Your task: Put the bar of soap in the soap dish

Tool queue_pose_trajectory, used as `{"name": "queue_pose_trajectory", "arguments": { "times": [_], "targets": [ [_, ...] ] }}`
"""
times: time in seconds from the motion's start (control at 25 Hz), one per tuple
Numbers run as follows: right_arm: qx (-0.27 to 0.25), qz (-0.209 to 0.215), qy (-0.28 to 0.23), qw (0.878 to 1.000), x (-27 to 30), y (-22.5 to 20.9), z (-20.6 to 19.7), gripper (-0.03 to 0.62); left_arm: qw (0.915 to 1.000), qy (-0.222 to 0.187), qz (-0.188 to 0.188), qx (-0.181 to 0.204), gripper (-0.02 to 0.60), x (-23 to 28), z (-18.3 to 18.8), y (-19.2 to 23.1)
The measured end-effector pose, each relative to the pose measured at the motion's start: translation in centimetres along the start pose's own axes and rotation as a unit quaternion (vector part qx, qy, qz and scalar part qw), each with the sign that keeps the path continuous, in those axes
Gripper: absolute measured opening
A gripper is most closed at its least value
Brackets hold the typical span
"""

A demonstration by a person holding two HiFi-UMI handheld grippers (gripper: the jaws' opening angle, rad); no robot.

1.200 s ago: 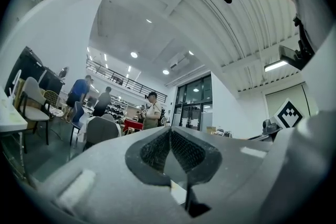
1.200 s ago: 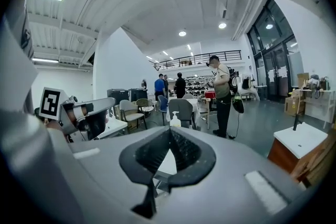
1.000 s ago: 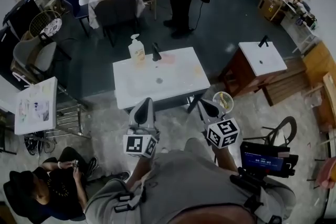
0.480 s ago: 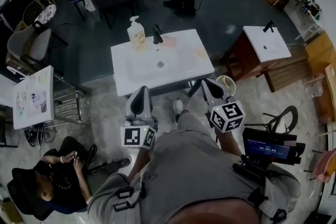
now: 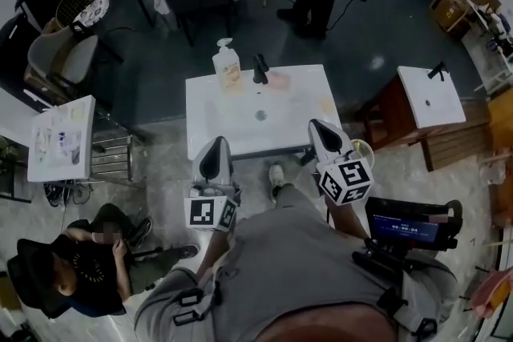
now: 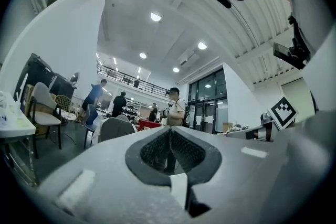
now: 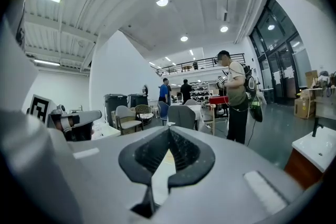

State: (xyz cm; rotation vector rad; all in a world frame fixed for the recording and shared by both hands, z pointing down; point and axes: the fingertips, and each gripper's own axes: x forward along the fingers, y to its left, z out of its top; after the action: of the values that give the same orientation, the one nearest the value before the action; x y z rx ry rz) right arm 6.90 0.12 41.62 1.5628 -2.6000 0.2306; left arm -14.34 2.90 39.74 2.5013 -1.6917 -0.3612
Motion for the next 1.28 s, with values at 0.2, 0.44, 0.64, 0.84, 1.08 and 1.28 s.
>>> {"name": "queue_pose_trajectory", "arguments": {
  "times": [0.2, 0.44, 0.64, 0.84, 1.08, 1.28],
  "targets": [
    [0.005, 0.016, 0.016, 1.000, 4.6, -3.1, -1.0, -0.002, 0.9989, 0.011, 0.016, 0.042, -0.008, 4.1, -1.3, 0.5],
    [0.012, 0.030, 0.041, 0.999, 10.4, -7.9, -1.7, -0.002, 0.9983, 0.031, 0.018, 0.047, -0.008, 11.1, -2.8, 1.1],
    [0.031, 0.036, 0.054, 0.997, 15.0, -12.0, -2.0, -0.002, 0.9972, 0.033, 0.031, 0.059, -0.008, 16.7, -1.8, 2.0],
    [0.033, 0.048, 0.046, 0.997, 19.9, -15.2, -0.6, -0.002, 0.9963, 0.026, 0.046, 0.067, -0.008, 22.2, -1.4, 3.9],
    [0.018, 0.052, 0.016, 0.998, 22.4, -17.0, 2.2, -0.002, 0.9961, 0.021, 0.049, 0.070, -0.008, 25.8, -0.9, 4.8],
    [0.012, 0.060, 0.018, 0.998, 23.5, -16.6, 2.3, -0.002, 0.9950, 0.027, 0.068, 0.069, -0.008, 24.7, -1.2, 6.5]
  ]
}}
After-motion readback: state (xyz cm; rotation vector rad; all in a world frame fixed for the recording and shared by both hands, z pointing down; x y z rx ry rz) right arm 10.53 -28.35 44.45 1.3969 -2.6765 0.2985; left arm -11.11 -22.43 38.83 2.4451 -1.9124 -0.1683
